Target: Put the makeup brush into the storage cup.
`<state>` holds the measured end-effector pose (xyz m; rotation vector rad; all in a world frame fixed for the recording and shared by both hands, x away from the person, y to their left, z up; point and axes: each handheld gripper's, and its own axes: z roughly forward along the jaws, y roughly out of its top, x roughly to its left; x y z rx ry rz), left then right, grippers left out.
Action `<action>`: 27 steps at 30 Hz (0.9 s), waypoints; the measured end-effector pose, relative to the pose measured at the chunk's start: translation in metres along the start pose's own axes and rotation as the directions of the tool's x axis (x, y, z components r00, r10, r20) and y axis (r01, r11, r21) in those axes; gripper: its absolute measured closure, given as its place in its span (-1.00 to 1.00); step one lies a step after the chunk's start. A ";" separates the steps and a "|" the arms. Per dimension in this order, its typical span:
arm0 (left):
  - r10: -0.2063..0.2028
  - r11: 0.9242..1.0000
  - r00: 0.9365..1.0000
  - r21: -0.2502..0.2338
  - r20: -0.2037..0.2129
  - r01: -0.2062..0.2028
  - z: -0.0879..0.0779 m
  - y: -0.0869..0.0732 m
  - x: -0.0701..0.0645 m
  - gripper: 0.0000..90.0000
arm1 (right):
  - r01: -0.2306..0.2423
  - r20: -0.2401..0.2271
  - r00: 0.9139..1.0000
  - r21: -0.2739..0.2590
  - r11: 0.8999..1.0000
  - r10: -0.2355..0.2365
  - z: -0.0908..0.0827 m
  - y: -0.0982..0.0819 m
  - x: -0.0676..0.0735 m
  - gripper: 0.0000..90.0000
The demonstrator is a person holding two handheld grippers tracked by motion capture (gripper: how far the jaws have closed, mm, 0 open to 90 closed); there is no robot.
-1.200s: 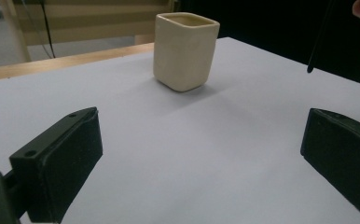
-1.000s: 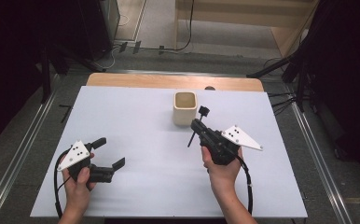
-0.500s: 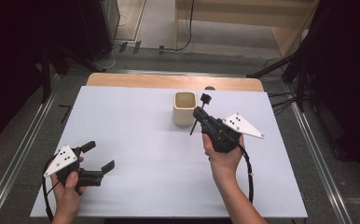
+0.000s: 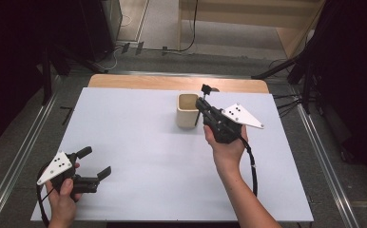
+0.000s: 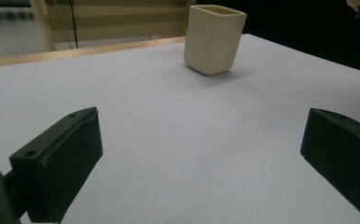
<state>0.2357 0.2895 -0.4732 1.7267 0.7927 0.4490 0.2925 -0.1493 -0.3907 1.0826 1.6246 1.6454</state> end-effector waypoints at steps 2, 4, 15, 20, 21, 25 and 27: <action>-0.004 1.000 1.000 -0.004 0.000 0.004 -0.003 -0.001 0.000 -1.00 | 0.010 0.006 1.000 -0.005 1.000 -0.010 0.003 0.000 -0.001 0.93; -0.004 1.000 1.000 -0.008 -0.001 0.004 -0.005 -0.002 0.001 -1.00 | 0.016 0.007 1.000 -0.012 1.000 -0.016 0.006 0.000 -0.001 0.93; -0.011 1.000 1.000 -0.009 -0.009 0.011 -0.009 -0.003 0.004 -1.00 | 0.024 0.001 1.000 -0.056 0.998 -0.024 0.022 0.006 -0.010 0.92; -0.008 1.000 1.000 -0.007 -0.012 0.008 -0.010 -0.004 0.005 -1.00 | 0.053 0.012 0.999 -0.059 0.997 -0.053 0.030 0.013 -0.013 0.92; -0.009 1.000 1.000 -0.008 -0.012 0.009 -0.010 -0.004 0.005 -1.00 | 0.061 0.010 0.998 -0.058 0.996 -0.061 0.032 0.015 -0.013 0.92; -0.008 1.000 1.000 -0.009 -0.013 0.008 -0.010 -0.004 0.005 -1.00 | 0.064 0.012 0.998 -0.064 0.996 -0.063 0.038 0.020 -0.014 0.92; -0.009 1.000 1.000 -0.009 -0.013 0.008 -0.010 -0.004 0.005 -1.00 | 0.065 0.016 0.998 -0.066 0.996 -0.064 0.041 0.021 -0.016 0.92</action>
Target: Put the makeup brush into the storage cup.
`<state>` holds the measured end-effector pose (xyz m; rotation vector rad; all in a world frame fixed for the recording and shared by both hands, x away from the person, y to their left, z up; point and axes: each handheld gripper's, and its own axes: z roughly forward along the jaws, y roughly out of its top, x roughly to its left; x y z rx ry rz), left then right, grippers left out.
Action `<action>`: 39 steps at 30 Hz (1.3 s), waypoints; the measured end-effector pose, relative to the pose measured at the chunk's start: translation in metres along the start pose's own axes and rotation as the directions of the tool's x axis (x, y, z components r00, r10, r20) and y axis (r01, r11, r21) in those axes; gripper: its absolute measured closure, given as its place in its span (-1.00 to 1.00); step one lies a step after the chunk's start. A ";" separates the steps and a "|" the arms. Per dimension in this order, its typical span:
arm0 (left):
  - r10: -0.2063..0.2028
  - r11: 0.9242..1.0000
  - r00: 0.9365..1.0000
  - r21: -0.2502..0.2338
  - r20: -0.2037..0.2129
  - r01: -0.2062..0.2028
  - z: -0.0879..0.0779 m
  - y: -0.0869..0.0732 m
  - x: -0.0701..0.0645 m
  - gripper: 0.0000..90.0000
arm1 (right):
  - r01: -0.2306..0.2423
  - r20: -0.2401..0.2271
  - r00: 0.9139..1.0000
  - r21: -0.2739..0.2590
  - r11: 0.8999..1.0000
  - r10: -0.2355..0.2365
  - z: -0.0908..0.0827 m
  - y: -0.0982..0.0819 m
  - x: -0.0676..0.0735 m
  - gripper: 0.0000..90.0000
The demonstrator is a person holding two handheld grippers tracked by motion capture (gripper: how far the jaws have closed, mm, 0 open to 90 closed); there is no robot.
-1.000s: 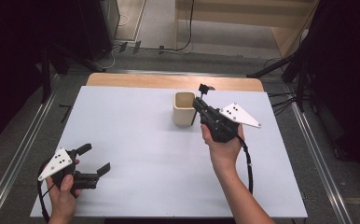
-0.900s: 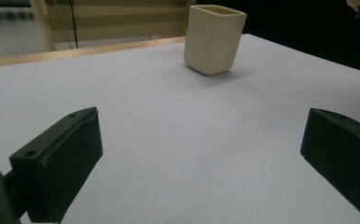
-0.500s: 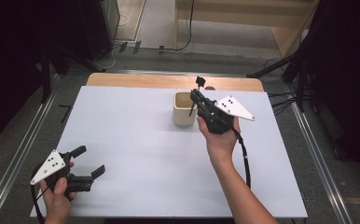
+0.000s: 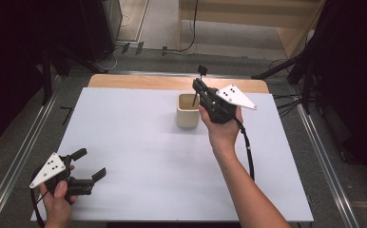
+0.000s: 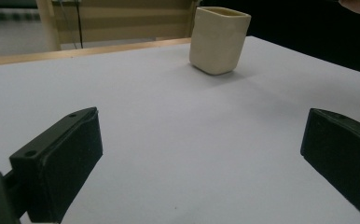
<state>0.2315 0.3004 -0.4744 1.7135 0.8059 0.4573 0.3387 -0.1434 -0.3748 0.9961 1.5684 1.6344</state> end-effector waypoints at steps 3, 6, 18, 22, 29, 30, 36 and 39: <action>0.000 1.000 1.000 -0.001 0.003 0.000 0.001 0.000 0.000 -1.00 | 0.004 0.007 1.000 0.003 1.000 -0.004 0.006 0.001 -0.002 0.92; 0.002 1.000 1.000 0.000 0.005 -0.002 0.001 0.000 -0.001 -1.00 | 0.012 0.016 1.000 0.010 1.000 -0.012 0.014 0.002 -0.004 0.92; 0.002 1.000 1.000 0.000 0.005 -0.002 0.000 0.000 0.000 -1.00 | 0.002 0.062 0.998 0.056 0.998 -0.006 0.032 -0.016 -0.019 0.92; 0.002 1.000 1.000 -0.001 0.007 -0.002 0.001 0.000 0.000 -1.00 | 0.002 0.068 0.998 0.072 0.997 -0.007 0.034 -0.022 -0.020 0.92; 0.000 1.000 1.000 0.001 0.005 0.000 0.000 0.000 0.000 -1.00 | 0.006 0.078 0.997 0.112 0.994 -0.015 0.037 -0.036 -0.023 0.92; 0.001 1.000 1.000 0.001 0.004 -0.001 0.000 0.000 0.000 -1.00 | 0.014 0.077 0.997 0.119 0.993 -0.023 0.038 -0.038 -0.023 0.92; 0.002 1.000 1.000 0.000 0.007 -0.002 0.001 0.000 0.000 -1.00 | 0.009 0.080 0.997 0.138 0.990 -0.021 0.040 -0.047 -0.022 0.92; 0.001 1.000 1.000 -0.001 0.007 -0.001 0.001 0.000 0.000 -1.00 | 0.006 0.083 0.996 0.152 0.988 -0.019 0.041 -0.054 -0.023 0.92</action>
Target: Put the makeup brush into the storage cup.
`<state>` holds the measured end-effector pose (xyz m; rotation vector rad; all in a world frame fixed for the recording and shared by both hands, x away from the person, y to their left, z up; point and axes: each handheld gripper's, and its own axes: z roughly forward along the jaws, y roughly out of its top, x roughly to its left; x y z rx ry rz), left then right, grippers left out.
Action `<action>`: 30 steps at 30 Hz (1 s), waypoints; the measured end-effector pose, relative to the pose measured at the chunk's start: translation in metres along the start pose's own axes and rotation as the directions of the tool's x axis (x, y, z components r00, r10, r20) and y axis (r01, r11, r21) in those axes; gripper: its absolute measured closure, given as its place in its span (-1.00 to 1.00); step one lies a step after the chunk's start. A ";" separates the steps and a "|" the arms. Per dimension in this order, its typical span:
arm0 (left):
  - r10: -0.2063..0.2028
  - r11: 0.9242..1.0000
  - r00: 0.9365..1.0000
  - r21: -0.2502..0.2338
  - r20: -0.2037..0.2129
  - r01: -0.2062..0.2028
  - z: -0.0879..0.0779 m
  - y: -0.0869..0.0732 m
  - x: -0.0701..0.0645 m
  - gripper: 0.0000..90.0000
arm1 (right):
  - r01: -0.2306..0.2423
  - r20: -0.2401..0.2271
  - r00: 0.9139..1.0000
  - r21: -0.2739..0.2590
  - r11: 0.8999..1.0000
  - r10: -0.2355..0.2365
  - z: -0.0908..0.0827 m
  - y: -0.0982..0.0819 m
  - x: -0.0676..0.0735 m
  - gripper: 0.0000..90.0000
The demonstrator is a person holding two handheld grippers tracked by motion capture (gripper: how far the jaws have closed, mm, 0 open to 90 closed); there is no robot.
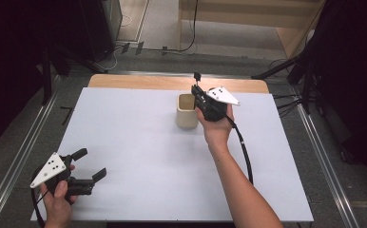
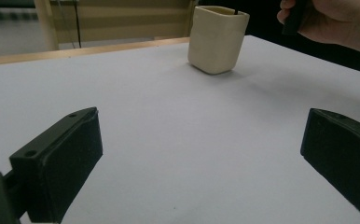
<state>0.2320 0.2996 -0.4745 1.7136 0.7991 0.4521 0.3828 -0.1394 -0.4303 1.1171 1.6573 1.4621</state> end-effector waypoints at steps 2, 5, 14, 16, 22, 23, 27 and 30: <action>0.000 1.000 1.000 0.002 -0.001 0.000 0.000 0.000 0.000 -1.00 | -0.006 0.004 1.000 0.010 1.000 0.006 0.001 -0.004 0.000 0.92; 0.000 1.000 1.000 0.002 -0.001 0.000 0.000 0.000 0.000 -1.00 | -0.004 0.006 1.000 0.022 1.000 0.004 0.002 -0.009 -0.001 0.92; -0.001 1.000 1.000 0.004 0.001 0.001 0.000 0.000 0.000 -1.00 | 0.000 0.010 1.000 0.060 0.998 -0.001 0.004 -0.022 -0.002 0.92; -0.001 1.000 1.000 0.003 -0.001 0.001 0.000 0.000 0.000 -1.00 | 0.000 0.010 1.000 0.065 0.998 0.000 0.005 -0.024 -0.002 0.92; 0.000 1.000 1.000 0.005 0.000 0.000 0.001 0.000 0.000 -1.00 | -0.009 0.006 1.000 0.075 0.997 0.008 0.004 -0.026 -0.002 0.81; 0.000 1.000 1.000 0.005 0.001 0.000 0.001 0.000 0.000 -1.00 | -0.017 0.002 1.000 0.073 0.997 0.017 0.003 -0.025 -0.002 0.72; -0.003 1.000 1.000 0.000 0.002 0.003 0.000 0.000 0.000 -1.00 | -0.050 -0.008 0.999 0.071 0.996 0.051 -0.002 -0.022 -0.005 0.41; -0.004 1.000 1.000 0.000 0.003 0.004 0.000 0.000 0.000 -1.00 | -0.075 0.007 0.997 0.064 0.995 0.075 -0.008 -0.022 -0.005 0.13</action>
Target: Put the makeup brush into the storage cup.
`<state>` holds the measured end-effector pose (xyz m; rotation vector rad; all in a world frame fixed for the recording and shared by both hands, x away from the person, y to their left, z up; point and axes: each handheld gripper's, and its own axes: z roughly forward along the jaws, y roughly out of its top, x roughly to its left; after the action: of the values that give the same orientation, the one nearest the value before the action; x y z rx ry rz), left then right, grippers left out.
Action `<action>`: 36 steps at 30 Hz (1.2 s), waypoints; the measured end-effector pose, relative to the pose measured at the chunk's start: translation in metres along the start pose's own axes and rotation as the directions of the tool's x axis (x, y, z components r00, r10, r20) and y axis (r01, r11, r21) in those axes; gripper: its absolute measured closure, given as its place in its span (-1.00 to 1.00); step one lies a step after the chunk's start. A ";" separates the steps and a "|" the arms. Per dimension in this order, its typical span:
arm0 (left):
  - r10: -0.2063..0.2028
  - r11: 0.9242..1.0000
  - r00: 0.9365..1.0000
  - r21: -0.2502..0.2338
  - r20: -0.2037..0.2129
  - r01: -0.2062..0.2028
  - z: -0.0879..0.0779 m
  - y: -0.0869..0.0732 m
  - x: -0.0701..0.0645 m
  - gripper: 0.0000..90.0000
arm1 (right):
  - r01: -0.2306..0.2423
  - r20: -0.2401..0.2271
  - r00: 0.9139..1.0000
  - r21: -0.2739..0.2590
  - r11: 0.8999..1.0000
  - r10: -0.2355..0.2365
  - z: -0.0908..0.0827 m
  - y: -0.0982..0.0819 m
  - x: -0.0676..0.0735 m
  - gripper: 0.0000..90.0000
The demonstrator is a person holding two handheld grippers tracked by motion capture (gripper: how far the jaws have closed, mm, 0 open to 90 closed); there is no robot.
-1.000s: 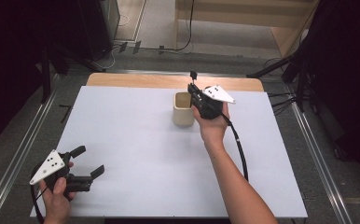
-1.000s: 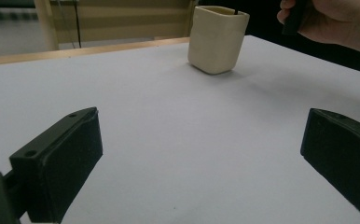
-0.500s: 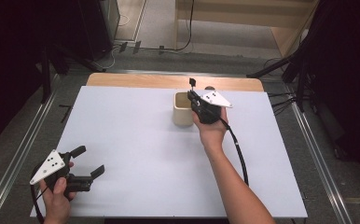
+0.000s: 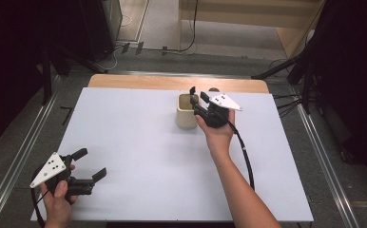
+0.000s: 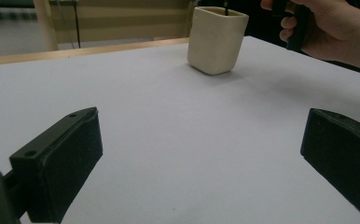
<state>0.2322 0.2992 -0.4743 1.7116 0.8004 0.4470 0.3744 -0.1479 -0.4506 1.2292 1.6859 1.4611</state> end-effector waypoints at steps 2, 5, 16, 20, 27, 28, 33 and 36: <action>0.000 1.000 1.000 0.001 0.000 0.000 0.000 0.000 0.000 -1.00 | -0.016 0.007 1.000 0.006 1.000 0.016 -0.005 -0.001 -0.002 -0.03; 0.000 1.000 1.000 0.001 0.001 0.000 0.001 0.000 -0.001 -1.00 | -0.051 -0.012 0.999 0.014 0.999 0.052 -0.014 -0.002 -0.006 -0.31; 0.004 1.000 1.000 0.006 0.003 -0.004 0.002 0.000 -0.002 -1.00 | -0.024 -0.034 0.999 0.057 0.998 0.026 -0.046 -0.011 -0.010 -1.00; 0.003 1.000 1.000 0.007 0.001 -0.003 0.002 0.000 -0.002 -1.00 | -0.010 -0.033 0.999 0.066 0.998 0.012 -0.056 -0.016 -0.009 -1.00; 0.006 1.000 1.000 0.007 0.003 -0.006 0.003 0.000 -0.002 -1.00 | -0.010 -0.036 0.999 0.067 0.998 0.012 -0.072 -0.024 -0.011 -1.00; 0.005 1.000 1.000 0.007 0.003 -0.005 0.003 0.000 -0.002 -1.00 | -0.012 -0.038 0.999 0.063 0.998 0.015 -0.074 -0.025 -0.011 -1.00; 0.006 1.000 1.000 0.011 0.004 -0.006 0.003 0.000 -0.003 -1.00 | -0.014 -0.030 0.999 0.069 0.998 0.016 -0.084 -0.031 -0.013 -1.00; 0.005 1.000 1.000 0.011 0.004 -0.005 0.003 0.000 -0.003 -1.00 | -0.011 -0.029 1.000 0.067 0.998 0.013 -0.089 -0.034 -0.015 -1.00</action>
<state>0.2319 0.2947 -0.4752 1.7250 0.7968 0.4432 0.2936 -0.1980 -0.4654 1.2608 1.7632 1.4465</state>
